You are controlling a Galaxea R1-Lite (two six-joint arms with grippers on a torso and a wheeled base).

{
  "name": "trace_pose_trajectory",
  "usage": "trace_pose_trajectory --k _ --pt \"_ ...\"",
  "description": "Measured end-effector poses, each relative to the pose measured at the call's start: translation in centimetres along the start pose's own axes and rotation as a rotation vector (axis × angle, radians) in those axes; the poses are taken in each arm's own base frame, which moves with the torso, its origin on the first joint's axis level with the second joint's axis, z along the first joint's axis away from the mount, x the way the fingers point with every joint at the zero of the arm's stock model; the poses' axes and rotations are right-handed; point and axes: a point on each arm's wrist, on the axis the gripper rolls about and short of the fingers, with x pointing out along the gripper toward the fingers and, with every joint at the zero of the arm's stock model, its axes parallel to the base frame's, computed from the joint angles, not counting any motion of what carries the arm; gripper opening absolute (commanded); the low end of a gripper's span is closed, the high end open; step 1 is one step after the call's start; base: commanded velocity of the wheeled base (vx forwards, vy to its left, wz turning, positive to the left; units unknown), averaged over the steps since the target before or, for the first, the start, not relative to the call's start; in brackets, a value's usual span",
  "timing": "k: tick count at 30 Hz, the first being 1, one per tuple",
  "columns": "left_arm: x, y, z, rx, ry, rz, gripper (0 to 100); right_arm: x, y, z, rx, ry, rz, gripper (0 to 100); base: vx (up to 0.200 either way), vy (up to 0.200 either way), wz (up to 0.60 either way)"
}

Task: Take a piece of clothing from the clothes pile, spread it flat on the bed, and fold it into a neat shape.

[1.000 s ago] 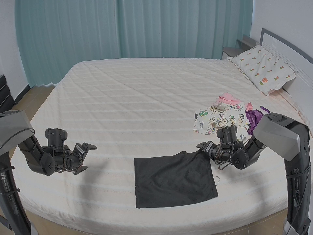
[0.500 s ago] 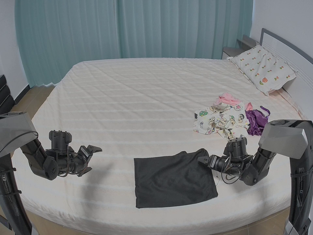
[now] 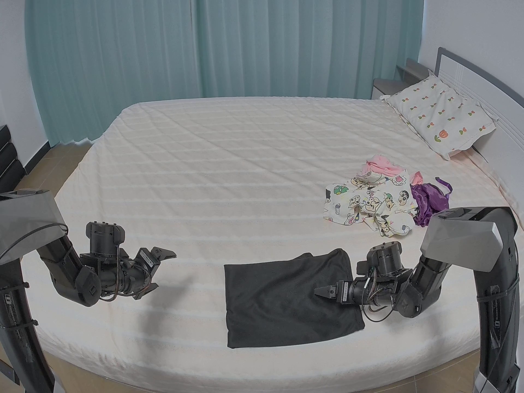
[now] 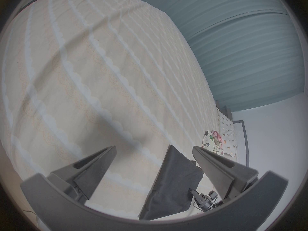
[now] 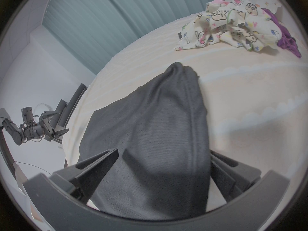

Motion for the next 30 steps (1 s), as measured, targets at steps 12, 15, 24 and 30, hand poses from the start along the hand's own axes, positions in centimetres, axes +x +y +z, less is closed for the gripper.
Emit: trace_pose_trajectory --k 12,15,24,30 --pt "0.0 0.0 0.0 -0.001 0.001 0.001 100 1.1 1.0 0.0 -0.024 0.019 0.089 100 0.0 0.0 0.0" --pt "0.0 0.0 0.0 -0.001 0.001 0.001 100 1.4 1.2 -0.1 -0.029 0.026 0.097 100 0.0 0.0 0.0" --pt "0.0 0.0 0.0 -0.002 0.001 0.001 100 2.0 2.2 -0.6 -0.046 0.053 0.112 0 0.0 0.0 0.0" --pt "0.0 0.0 0.0 -0.003 0.001 0.0 100 2.1 2.3 -0.7 -0.044 0.065 0.107 0 0.0 0.0 0.0"
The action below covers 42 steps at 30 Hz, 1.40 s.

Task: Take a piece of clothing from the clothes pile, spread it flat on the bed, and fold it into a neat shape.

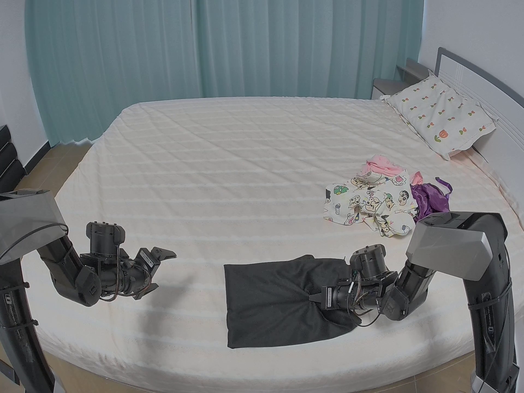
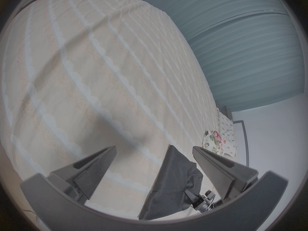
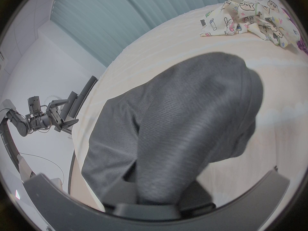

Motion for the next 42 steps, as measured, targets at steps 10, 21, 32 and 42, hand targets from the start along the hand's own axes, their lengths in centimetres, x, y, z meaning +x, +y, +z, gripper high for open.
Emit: trace_pose_trajectory --k 10,21,32,42 --pt "0.0 0.0 0.0 -0.002 0.001 0.001 100 -0.9 0.1 -0.1 0.08 -0.001 0.001 0 0.0 0.0 0.0" --pt "0.0 0.0 0.0 -0.004 0.002 0.001 100 -2.7 0.0 0.0 0.156 -0.003 -0.008 0 0.0 -0.091 0.0" --pt "0.0 0.0 -0.1 -0.003 0.002 0.002 100 -3.7 -0.5 0.3 0.168 -0.031 -0.007 0 0.0 -0.2 0.0" --pt "0.0 0.0 0.0 -0.003 0.002 0.002 100 -4.9 -1.1 -0.3 0.181 -0.032 -0.001 0 0.0 -0.2 0.0"
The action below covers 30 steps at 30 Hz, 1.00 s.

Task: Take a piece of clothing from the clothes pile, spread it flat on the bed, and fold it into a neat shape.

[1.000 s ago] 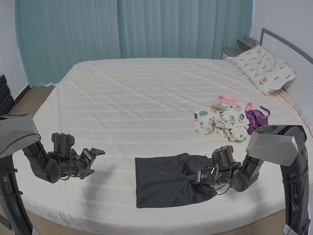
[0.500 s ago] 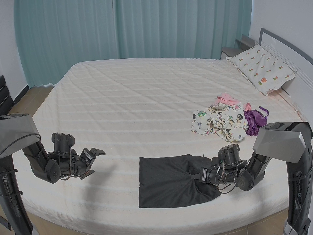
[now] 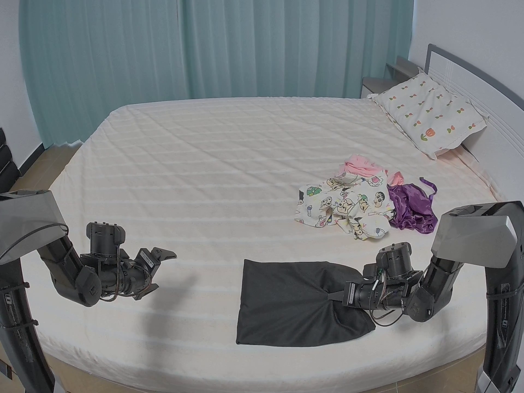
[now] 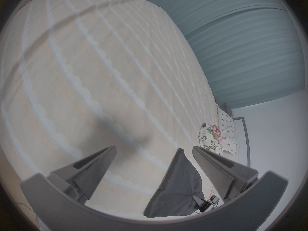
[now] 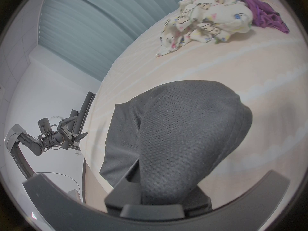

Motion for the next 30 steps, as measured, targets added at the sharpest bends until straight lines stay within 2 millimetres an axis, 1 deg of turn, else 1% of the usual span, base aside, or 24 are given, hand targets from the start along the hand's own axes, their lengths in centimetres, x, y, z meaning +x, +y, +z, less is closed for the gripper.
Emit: trace_pose_trajectory --k 9,22,25,26,30 --pt "0.0 0.0 0.0 -0.001 0.0 0.0 100 -1.1 -0.5 -0.1 0.01 0.003 -0.013 0 0.0 -0.2 0.0" --pt "0.0 0.0 0.0 0.002 0.0 0.0 100 -1.4 -0.5 -0.2 -0.002 0.005 -0.018 0 0.0 -0.2 0.0" --pt "0.0 0.0 0.0 0.003 0.001 0.001 100 -1.4 -0.5 -0.2 -0.01 0.005 -0.019 0 0.0 0.0 0.0" --pt "0.0 0.0 0.0 0.003 0.001 0.002 100 -1.4 -0.5 -0.2 -0.016 0.004 -0.019 100 0.0 0.0 0.0" --pt "0.0 0.0 0.0 0.003 0.002 0.002 100 -1.3 -0.5 -0.4 -0.027 0.01 -0.024 100 0.0 0.0 0.0"
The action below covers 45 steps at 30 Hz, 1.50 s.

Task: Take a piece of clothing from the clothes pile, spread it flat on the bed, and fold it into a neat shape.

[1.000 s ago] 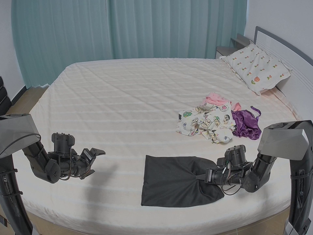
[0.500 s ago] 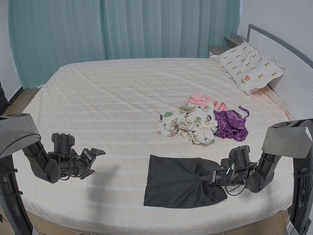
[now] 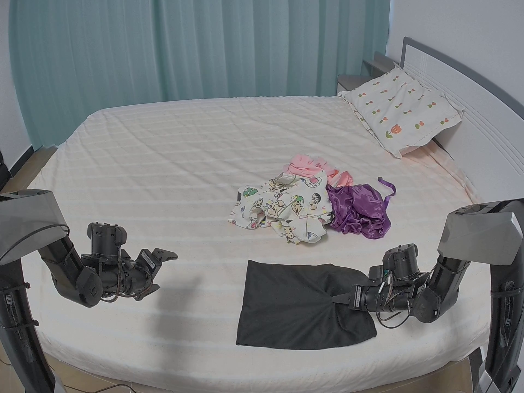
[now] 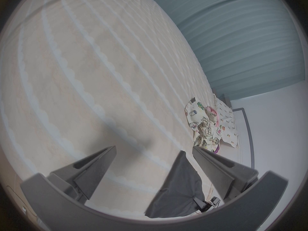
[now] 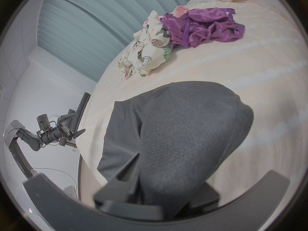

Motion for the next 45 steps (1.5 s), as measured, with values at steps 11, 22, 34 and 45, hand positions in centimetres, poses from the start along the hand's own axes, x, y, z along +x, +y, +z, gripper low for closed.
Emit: trace_pose_trajectory --k 11,22,34,45 --pt "0.0 0.0 0.0 0.0 -0.001 0.0 100 -0.8 -1.3 1.0 -0.001 -0.046 -0.029 100 0.0 0.0 0.0" --pt "0.0 0.0 0.0 0.0 -0.001 0.0 100 -0.6 -3.6 3.2 0.074 -0.12 -0.058 100 0.0 0.0 0.0" --pt "0.0 0.0 0.0 0.0 -0.001 -0.001 100 -0.1 -3.8 3.7 0.154 -0.106 -0.079 0 0.0 0.0 0.0" --pt "0.0 0.0 0.0 -0.001 -0.001 -0.002 100 -0.6 -4.4 5.0 0.165 -0.192 -0.063 0 0.0 0.0 0.0"
